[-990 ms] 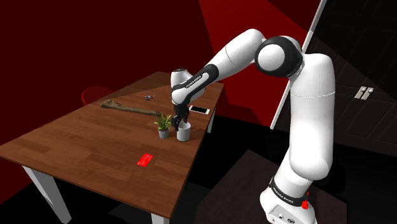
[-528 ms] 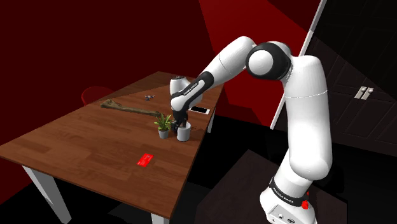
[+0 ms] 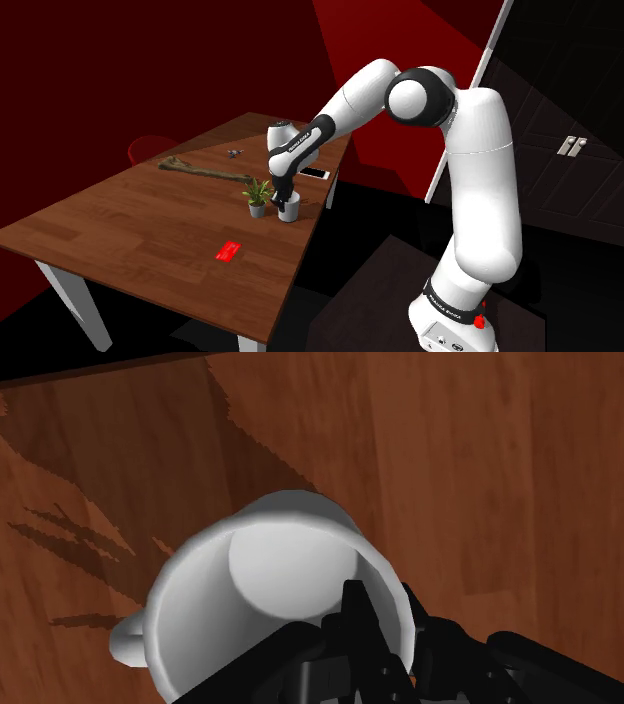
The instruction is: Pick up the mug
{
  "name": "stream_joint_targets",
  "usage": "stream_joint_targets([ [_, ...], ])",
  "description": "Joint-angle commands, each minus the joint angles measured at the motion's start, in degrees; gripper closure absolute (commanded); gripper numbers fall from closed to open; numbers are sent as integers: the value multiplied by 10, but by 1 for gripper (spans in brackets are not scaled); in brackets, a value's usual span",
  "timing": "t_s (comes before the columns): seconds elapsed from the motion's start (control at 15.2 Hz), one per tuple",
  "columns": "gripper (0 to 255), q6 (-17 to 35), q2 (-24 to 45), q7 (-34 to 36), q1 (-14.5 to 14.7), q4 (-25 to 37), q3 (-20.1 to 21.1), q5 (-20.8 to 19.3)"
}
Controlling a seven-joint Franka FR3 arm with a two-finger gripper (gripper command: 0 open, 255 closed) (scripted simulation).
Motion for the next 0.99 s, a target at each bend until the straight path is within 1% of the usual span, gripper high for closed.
stream_joint_targets([
  [0.0,255,0,0,0,0,0,0,0],
  [0.2,255,0,0,0,0,0,0,0],
  [0.92,255,-66,-59,-6,0,7,2,4],
])
